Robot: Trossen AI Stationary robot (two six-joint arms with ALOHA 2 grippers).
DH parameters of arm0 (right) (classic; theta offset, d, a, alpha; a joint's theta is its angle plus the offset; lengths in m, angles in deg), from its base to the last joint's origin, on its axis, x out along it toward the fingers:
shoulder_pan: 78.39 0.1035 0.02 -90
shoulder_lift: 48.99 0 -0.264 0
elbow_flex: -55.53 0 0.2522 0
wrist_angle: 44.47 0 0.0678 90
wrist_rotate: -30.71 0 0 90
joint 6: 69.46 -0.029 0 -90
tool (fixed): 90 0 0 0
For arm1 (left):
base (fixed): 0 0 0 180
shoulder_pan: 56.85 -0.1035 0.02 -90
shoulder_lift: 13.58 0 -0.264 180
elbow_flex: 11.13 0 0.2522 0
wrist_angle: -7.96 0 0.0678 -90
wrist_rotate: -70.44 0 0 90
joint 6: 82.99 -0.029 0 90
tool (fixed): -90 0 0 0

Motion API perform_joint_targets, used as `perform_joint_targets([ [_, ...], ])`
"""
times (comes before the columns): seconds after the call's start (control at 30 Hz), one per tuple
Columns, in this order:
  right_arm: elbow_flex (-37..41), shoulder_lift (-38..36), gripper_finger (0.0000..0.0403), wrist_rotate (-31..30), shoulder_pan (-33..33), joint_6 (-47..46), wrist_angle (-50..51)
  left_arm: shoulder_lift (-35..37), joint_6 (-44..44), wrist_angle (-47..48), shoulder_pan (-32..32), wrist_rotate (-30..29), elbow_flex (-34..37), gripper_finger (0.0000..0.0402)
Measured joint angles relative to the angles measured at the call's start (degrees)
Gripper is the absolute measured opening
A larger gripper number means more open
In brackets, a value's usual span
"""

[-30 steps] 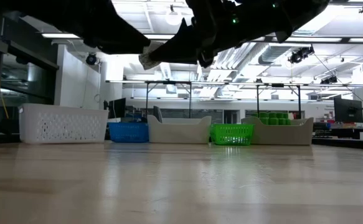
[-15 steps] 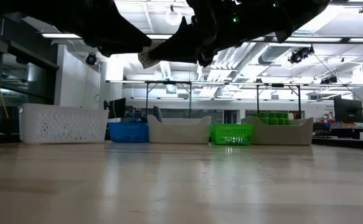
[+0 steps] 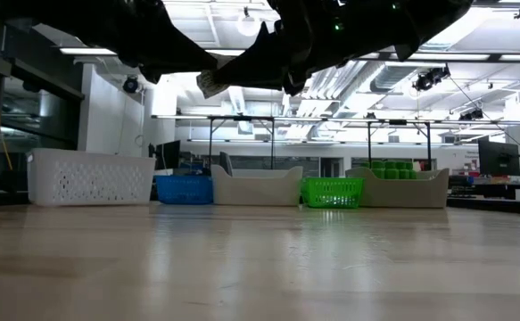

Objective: Pick & Place Travel size toiletries
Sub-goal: Put the bandage pack into the left white bin

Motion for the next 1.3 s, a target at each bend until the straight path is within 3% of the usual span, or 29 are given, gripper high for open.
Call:
perform_joint_targets([
  [0.2,0.0,0.0,0.0009,0.2,0.0,0.0,0.0,0.0,0.2,0.0,0.0,0.0,0.0,0.0002],
  [0.33,0.0,0.0,0.0036,1.5,0.0,-0.5,0.6,0.0,0.2,0.0,0.0,0.0,0.0,0.0002],
  [0.5,0.0,-0.6,0.0115,2.5,0.1,-3.7,1.1,0.0,0.1,0.5,0.0,-0.4,0.0,0.0001],
  [0.63,0.0,-3.3,0.019,2.3,0.1,-3.8,4.9,0.7,-1.4,3.3,0.0,-5.7,0.0,0.0001],
  [0.8,0.1,-8.5,0.0252,1.1,0.1,-7.1,13.6,5.4,-1.4,12.5,0.0,-17.9,0.0,0.0001],
  [0.93,0.1,-11.7,0.027,-0.8,0.2,-8.4,18.5,10.3,0.9,22.5,-0.5,-33.1,-0.1,0.0],
  [1.0,0.0,-12.0,0.0271,-0.8,0.2,-8.4,18.4,12.6,5.0,30.8,-2.4,-37.7,-0.1,0.0],
  [1.13,0.0,-11.9,0.0267,-1.9,0.2,-8.3,18.8,15.6,15.5,45.3,-9.3,-37.7,0.0,0.0],
  [1.3,0.0,-11.5,0.0262,-2.2,0.0,-8.4,19.6,15.6,24.4,55.8,-19.3,-31.9,0.0,0.0],
])
